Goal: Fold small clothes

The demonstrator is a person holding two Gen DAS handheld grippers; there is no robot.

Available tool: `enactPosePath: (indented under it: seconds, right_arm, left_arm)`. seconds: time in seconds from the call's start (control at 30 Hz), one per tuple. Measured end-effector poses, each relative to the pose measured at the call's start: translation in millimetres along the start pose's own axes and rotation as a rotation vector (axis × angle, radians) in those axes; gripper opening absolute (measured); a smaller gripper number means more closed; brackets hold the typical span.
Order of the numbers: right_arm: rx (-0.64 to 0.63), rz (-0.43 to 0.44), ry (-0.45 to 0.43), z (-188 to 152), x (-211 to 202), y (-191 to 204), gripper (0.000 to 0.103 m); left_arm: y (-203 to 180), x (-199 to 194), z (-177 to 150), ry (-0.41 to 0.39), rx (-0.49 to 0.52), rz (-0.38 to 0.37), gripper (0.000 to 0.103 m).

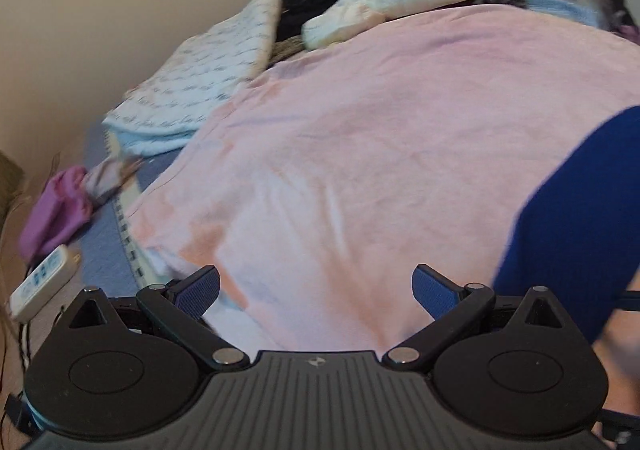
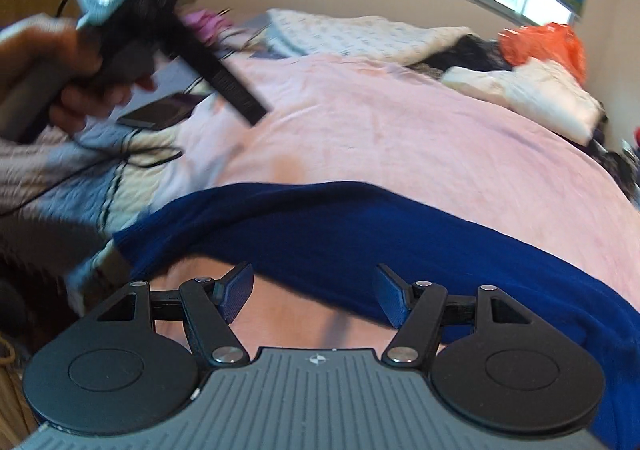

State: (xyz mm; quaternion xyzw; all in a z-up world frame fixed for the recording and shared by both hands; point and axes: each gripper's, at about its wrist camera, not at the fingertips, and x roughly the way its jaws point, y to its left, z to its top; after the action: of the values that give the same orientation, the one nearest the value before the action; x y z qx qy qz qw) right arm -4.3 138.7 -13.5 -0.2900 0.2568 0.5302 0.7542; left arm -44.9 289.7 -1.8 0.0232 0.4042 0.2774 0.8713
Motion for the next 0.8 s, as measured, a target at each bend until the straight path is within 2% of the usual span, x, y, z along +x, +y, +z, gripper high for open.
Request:
enactPosePath:
  seconds: [0.07,0.13,0.23,0.3,0.37,0.57,0.63,0.8]
  right_arm:
    - [-0.016,0.027,0.021,0,4,8,0.069]
    - [-0.039,0.031,0.033,-1,4,14,0.07]
    - [-0.048,0.027,0.04,-3,3,15,0.072]
    - [-0.038,0.025,0.035,-2,4,10,0.072]
    - [-0.045,0.01,0.021,-1,1,9,0.072]
    - [-0.108,-0.019,-0.002,3,5,18,0.072]
    - [-0.152,-0.011,0.007,3,8,25,0.072]
    - [-0.271,0.034,0.028,6,21,49,0.072]
  left_arm:
    - [-26,-12,-2,-0.05,0.121,-0.027,0.103]
    - [-57,-20,-10,-0.1,0.266,-0.012,0.103]
    - [-93,-11,-27,-0.136,0.437,0.063,0.103]
    - [-100,3,-37,-0.135,0.495,0.157,0.103]
    - [-86,17,-39,-0.132,0.485,0.244,0.103]
    - [-12,58,-18,-0.026,0.315,0.511,0.103]
    - [5,55,-12,-0.023,0.265,0.531,0.103]
    - [12,30,-3,-0.071,0.201,0.453,0.103]
